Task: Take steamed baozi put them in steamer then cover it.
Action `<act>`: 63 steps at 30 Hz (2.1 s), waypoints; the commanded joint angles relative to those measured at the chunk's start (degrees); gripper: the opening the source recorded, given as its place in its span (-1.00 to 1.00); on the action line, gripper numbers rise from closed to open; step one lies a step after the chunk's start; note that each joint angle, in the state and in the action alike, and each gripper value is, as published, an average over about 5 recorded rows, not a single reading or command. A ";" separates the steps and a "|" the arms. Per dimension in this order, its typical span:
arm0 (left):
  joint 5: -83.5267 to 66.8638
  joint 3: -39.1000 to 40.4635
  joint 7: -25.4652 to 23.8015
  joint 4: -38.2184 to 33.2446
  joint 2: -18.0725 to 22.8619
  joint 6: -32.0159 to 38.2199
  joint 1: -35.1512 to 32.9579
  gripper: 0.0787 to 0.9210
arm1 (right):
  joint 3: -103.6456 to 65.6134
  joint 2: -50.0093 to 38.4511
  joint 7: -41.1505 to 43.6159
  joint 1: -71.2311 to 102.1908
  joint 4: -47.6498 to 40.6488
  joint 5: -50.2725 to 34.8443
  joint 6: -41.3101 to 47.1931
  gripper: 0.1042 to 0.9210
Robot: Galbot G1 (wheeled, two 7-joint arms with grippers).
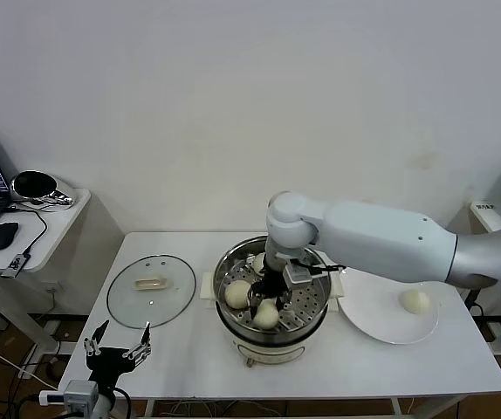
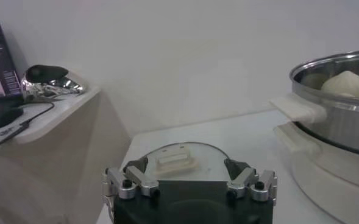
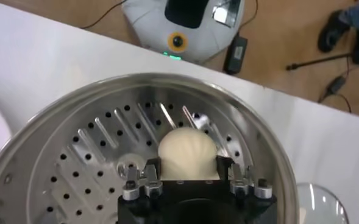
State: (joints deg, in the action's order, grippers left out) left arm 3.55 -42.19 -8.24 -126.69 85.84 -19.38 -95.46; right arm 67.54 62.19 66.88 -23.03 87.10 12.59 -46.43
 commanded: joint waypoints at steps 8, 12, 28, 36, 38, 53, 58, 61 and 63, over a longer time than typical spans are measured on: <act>0.10 0.37 -0.12 -0.22 0.10 -0.08 -0.03 0.77 | 1.49 -3.60 -0.76 -1.98 2.96 -1.97 3.24 0.30; 0.12 0.50 -0.20 -0.39 0.00 -0.15 -0.04 0.77 | -2.38 -6.27 2.02 -3.88 2.98 -3.29 9.43 0.58; -1.28 1.98 -1.17 -1.67 -0.53 -1.41 -0.23 0.77 | -13.57 -29.76 8.86 -2.49 -9.56 -15.57 51.44 0.76; -1.37 2.46 -1.48 -1.83 -0.40 -1.81 -1.27 0.77 | -28.00 -32.68 7.02 14.28 -17.46 -6.00 55.20 0.76; -1.38 2.55 -1.53 -1.72 -0.52 -1.85 -1.54 0.77 | -32.35 -31.93 6.34 19.27 -19.94 -3.66 53.59 0.76; -1.00 3.25 -1.43 -0.26 -0.37 -1.94 -2.11 0.77 | -43.49 -21.73 3.38 31.77 -36.22 12.57 40.08 0.76; -1.22 2.64 -1.60 -0.75 -0.63 -2.07 -2.19 0.77 | -44.35 -19.88 2.39 33.11 -37.32 15.47 39.55 0.76; -1.25 2.56 -1.55 -0.68 -0.67 -2.07 -2.23 0.77 | -44.42 -19.29 2.39 33.66 -37.57 16.43 39.51 0.76; -1.25 2.59 -1.44 -0.53 -0.63 -2.06 -2.28 0.77 | -44.50 -18.98 2.39 34.00 -37.84 17.05 39.54 0.76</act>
State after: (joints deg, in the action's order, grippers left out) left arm 2.35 -39.53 -9.78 -127.36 85.19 -21.45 -97.63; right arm 26.95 40.53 70.22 6.43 54.02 23.16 -5.09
